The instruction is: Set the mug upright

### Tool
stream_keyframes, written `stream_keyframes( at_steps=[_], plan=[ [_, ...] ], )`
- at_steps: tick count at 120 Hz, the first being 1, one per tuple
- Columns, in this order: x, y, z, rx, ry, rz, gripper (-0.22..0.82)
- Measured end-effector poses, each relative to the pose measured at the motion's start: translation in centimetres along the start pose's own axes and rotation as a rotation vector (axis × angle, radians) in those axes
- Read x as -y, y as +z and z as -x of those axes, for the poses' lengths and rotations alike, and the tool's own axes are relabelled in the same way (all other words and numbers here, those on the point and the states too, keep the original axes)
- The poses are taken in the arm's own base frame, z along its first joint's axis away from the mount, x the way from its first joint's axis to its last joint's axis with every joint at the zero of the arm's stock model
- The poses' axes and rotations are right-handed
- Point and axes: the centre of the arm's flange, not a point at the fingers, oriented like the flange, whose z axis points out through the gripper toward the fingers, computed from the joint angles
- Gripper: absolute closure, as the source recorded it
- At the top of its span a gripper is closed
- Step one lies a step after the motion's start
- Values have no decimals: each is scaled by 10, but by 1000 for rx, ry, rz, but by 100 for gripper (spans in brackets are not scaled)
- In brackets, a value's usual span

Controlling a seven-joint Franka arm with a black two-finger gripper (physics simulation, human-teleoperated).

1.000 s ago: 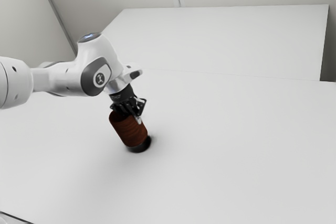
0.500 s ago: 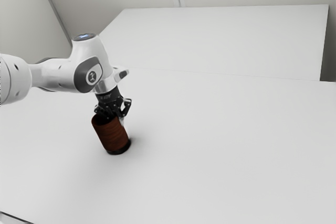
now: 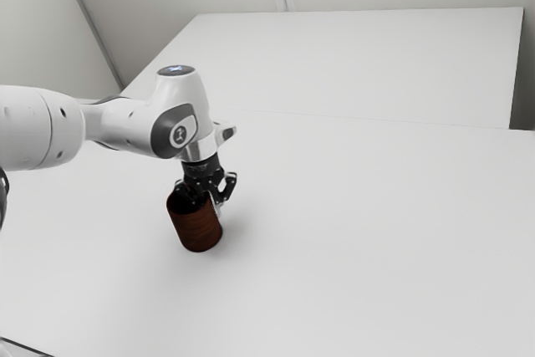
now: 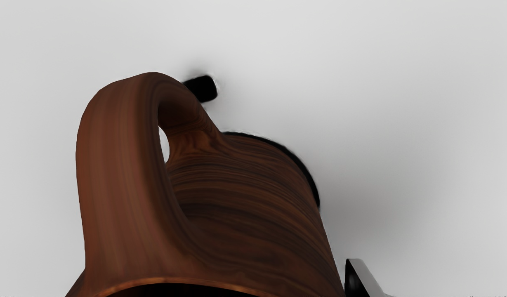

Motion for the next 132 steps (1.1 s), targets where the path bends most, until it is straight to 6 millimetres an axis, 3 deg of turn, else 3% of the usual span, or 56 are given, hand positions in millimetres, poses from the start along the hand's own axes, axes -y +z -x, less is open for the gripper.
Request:
stream_keyframes(
  at_steps=[14, 28, 45, 68, 88, 132],
  plan=[
    [-4, -2, 2, -1, -2, 6, 39],
    [-3, -11, 1, -13, -8, 20, 22],
    [-2, -35, 0, -33, -8, 47, 12],
    [0, -66, 1, -43, -1, 70, 5],
    [2, -112, 2, -69, 38, 82, 2],
    [16, -255, -8, -278, 268, 32, 0]
  ],
)
